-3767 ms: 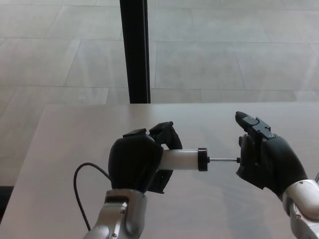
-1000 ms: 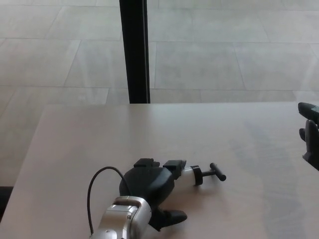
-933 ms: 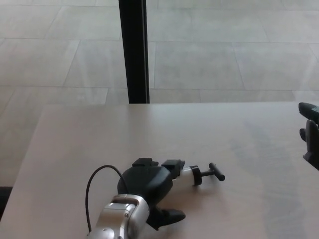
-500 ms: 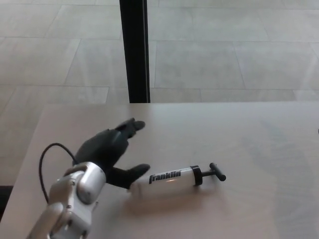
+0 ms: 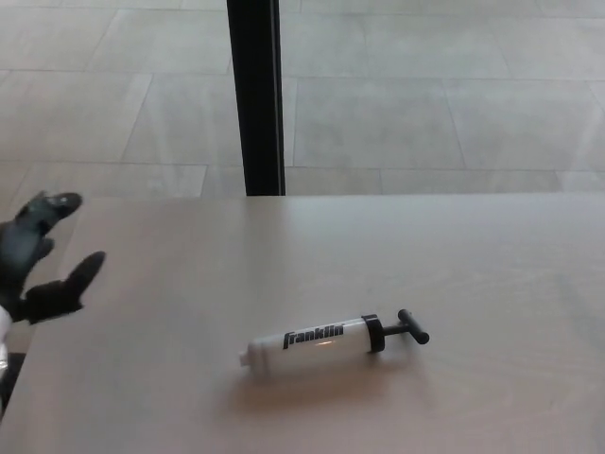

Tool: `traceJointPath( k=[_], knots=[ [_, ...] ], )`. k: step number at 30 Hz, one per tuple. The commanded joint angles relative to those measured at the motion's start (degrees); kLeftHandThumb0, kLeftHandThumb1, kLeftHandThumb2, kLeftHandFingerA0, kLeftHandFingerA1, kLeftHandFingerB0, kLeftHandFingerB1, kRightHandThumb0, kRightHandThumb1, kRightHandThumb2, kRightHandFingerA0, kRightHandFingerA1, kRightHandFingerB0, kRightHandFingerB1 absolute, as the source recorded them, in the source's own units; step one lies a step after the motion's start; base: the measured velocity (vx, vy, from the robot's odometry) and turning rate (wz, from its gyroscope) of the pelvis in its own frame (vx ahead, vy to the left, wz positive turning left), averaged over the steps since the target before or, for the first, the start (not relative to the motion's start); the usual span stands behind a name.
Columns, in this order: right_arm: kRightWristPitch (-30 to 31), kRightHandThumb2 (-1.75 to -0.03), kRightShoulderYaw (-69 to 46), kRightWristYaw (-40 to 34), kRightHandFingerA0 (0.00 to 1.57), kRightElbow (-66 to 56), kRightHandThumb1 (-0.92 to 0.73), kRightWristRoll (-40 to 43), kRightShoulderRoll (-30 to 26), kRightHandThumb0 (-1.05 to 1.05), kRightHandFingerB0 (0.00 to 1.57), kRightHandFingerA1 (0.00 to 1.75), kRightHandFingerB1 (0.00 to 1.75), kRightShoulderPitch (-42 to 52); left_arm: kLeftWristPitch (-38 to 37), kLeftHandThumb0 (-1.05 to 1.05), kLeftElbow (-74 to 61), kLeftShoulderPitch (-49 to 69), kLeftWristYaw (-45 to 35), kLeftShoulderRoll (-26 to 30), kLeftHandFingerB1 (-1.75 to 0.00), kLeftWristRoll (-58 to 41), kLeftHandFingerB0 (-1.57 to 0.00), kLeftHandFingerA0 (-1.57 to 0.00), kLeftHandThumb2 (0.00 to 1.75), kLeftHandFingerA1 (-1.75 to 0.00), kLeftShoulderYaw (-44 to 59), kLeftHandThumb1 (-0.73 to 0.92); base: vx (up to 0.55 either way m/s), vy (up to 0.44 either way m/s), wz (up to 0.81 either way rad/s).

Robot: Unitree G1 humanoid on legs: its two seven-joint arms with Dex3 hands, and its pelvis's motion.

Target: The robot uses its left hand to lift the air pump kept on the middle of the desk and use the right hand to compress the handle

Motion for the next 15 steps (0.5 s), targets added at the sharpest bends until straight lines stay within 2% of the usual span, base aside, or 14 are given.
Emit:
traceJointPath(
  k=[1,2,3,5,6,8,9,10,11,12,13,15],
  knots=[
    [-18.5,-0.74,-36.4,4.7,0.30,30.3,-0.92,8.5,-20.8,-0.80,0.16,0.57,0.29,17.6,-2.8,-0.60,25.9,23.6,-6.9,14.2,-0.38,-49.7,-0.15,-0.19,0.65,-0.53,68.3,0.85,0.00,0.000,0.00],
    [-19.0,-1.15,-39.0,3.6,0.25,32.6,-0.77,9.3,-21.0,-0.83,0.07,0.60,0.36,20.4,-7.8,-0.66,35.5,27.7,-6.1,16.1,-0.37,-52.2,-0.18,-0.23,0.62,-0.54,70.4,0.78,0.00,0.000,0.00],
    [-19.7,-1.13,-39.8,2.1,0.28,33.9,-0.79,9.3,-21.0,-0.83,0.10,0.61,0.43,21.5,-10.3,-0.70,40.9,29.6,-5.5,17.2,-0.48,-53.7,-0.15,-0.24,0.91,-0.60,71.4,0.58,0.00,0.000,0.00],
    [-20.7,-1.13,-39.9,0.8,0.28,35.0,-0.79,9.3,-21.2,-0.83,0.10,0.61,0.43,21.6,-11.3,-0.70,44.2,29.9,-5.5,17.9,-0.48,-54.5,-0.15,-0.24,0.91,-0.60,71.9,0.58,0.00,0.000,0.00],
    [-21.2,-1.12,-40.6,-0.1,0.30,36.2,-0.78,10.5,-20.4,-0.83,0.08,0.63,0.39,21.6,-12.6,-0.70,48.6,30.8,-3.5,18.5,-0.42,-56.0,-0.30,-0.38,0.60,-0.62,72.6,0.67,0.00,0.000,0.00],
    [-23.3,-1.14,-40.5,-2.1,0.31,38.9,-0.77,11.3,-19.1,-0.82,0.07,0.64,0.36,21.4,-13.2,-0.68,51.9,32.8,-1.5,17.9,-0.43,-56.7,-0.33,-0.41,0.61,-0.70,73.3,0.69,0.00,0.000,0.00],
    [-23.5,-1.14,-40.4,-2.7,0.26,39.7,-0.78,11.7,-18.7,-0.85,0.07,0.61,0.41,21.2,-12.7,-0.65,51.2,33.1,0.1,17.1,-0.54,-56.7,-0.29,-0.45,0.93,-0.71,74.0,0.55,0.00,0.000,0.00],
    [-24.3,-1.14,-40.1,-3.1,0.24,40.4,-0.77,11.7,-18.4,-0.83,0.07,0.60,0.41,21.4,-12.3,-0.60,49.8,33.5,-0.2,15.6,-0.43,-55.9,-0.31,-0.39,0.62,-0.69,73.6,0.74,0.00,0.000,0.00],
    [-24.7,-1.13,-40.3,-3.9,0.25,40.9,-0.75,12.3,-17.7,-0.84,0.05,0.60,0.39,20.8,-12.5,-0.59,49.4,33.9,-0.7,14.6,-0.41,-55.2,-0.29,-0.37,0.62,-0.65,73.2,0.76,0.00,0.000,0.00],
    [-24.5,-0.76,-40.0,-5.1,0.26,40.3,-0.92,12.2,-16.5,-0.83,0.10,0.51,0.31,20.4,-12.5,-0.58,49.6,34.1,-0.5,13.9,-0.40,-54.5,-0.30,-0.38,0.63,-0.69,72.6,0.77,0.00,0.000,0.00],
    [-24.6,-0.76,-39.9,-5.1,0.26,40.4,-0.92,12.2,-16.4,-0.83,0.10,0.51,0.31,20.4,-12.5,-0.58,49.9,34.1,-0.5,14.0,-0.40,-54.3,-0.30,-0.38,0.63,-0.69,72.8,0.77,0.00,0.000,0.00],
    [-24.0,-0.77,-39.7,-7.2,0.25,38.3,-0.92,12.8,-12.6,-0.77,0.08,0.51,0.32,19.0,-12.7,-0.59,50.4,35.2,-2.0,11.1,-0.39,-52.2,-0.29,-0.38,0.62,-0.56,70.4,0.75,0.00,0.000,0.00]
  ],
)
